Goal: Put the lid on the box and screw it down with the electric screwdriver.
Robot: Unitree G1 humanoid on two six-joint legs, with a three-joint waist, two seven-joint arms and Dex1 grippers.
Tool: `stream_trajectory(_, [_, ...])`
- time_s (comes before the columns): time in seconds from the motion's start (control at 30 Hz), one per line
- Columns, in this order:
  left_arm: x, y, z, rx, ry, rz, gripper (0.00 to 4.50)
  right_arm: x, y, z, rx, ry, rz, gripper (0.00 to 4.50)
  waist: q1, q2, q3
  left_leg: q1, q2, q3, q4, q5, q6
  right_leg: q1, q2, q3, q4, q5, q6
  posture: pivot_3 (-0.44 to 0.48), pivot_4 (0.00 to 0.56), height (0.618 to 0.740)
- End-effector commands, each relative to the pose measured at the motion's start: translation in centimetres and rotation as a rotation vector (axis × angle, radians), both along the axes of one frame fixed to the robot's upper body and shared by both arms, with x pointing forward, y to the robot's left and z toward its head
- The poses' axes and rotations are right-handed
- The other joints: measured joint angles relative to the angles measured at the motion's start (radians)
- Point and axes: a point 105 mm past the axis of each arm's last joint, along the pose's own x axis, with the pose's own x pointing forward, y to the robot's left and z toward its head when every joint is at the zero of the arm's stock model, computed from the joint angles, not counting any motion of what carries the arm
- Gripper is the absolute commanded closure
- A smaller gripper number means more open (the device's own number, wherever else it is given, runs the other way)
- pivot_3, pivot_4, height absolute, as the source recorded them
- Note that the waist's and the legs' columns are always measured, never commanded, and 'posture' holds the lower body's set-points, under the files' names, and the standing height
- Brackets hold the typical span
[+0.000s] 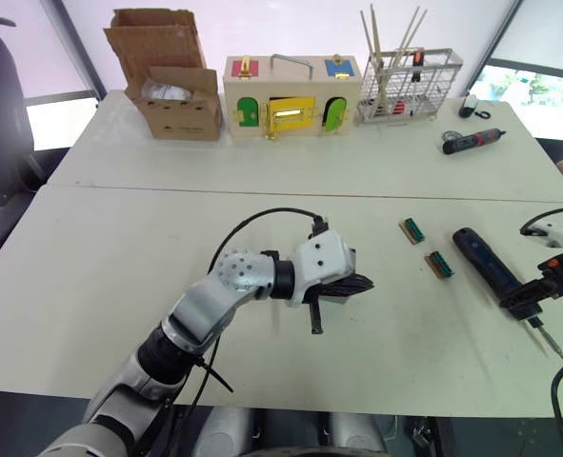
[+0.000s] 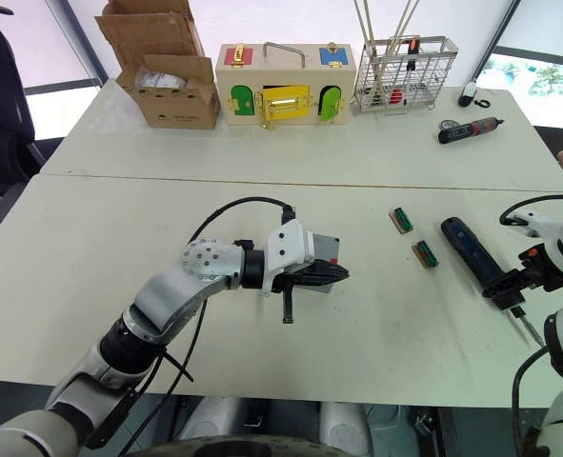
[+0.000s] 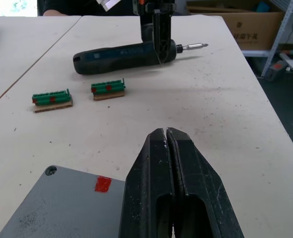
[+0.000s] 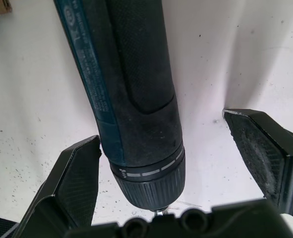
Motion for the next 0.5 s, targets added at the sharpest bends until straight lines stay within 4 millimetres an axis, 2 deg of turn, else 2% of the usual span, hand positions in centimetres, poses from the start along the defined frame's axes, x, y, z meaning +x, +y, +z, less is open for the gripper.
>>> stream_trajectory(0.03, [-0.3, -0.4, 1.0, -0.027, -0.042, -0.021, 4.50, 0.2, 0.3, -0.9, -0.018, 0.011, 0.009, 0.03, 0.000, -0.001, -0.001, 0.000, 0.000, 0.000, 0.000, 0.000, 0.000, 0.000, 0.000, 0.000, 0.000, 0.000, 0.000, 0.000, 0.150, 0.694])
stream_trajectory(0.13, [-0.3, -0.5, 0.9, -0.027, -0.041, -0.019, 4.50, 0.5, 0.5, -1.0, -0.026, 0.013, 0.014, 0.03, 0.000, -0.003, -0.002, 0.000, 0.000, 0.000, 0.000, 0.000, 0.000, 0.000, 0.000, 0.000, 0.000, 0.000, 0.000, 0.000, 0.150, 0.694])
stream_trajectory(0.27, [-0.2, -0.5, 0.9, -0.028, -0.040, -0.013, 4.50, 1.3, 0.7, -1.3, -0.069, -0.007, 0.020, 0.99, -0.001, -0.006, -0.004, 0.000, 0.000, 0.000, 0.000, 0.000, 0.000, 0.000, 0.000, 0.000, 0.000, 0.000, 0.000, 0.000, 0.150, 0.694])
stream_trajectory(0.43, [-0.1, -0.6, 0.8, -0.028, -0.041, -0.006, 4.50, 1.7, 1.1, -1.6, -0.100, -0.002, 0.051, 2.57, -0.007, -0.008, -0.005, 0.000, 0.000, 0.000, 0.000, 0.000, 0.000, 0.000, 0.000, 0.000, 0.000, 0.000, 0.000, 0.000, 0.150, 0.694])
stream_trajectory(0.5, [-0.1, -0.5, 0.7, -0.027, -0.041, -0.004, 4.50, 1.7, 1.3, -1.7, -0.094, 0.007, 0.055, 2.75, -0.009, -0.008, -0.005, 0.000, 0.000, 0.000, 0.000, 0.000, 0.000, 0.000, 0.000, 0.000, 0.000, 0.000, 0.000, 0.000, 0.150, 0.694])
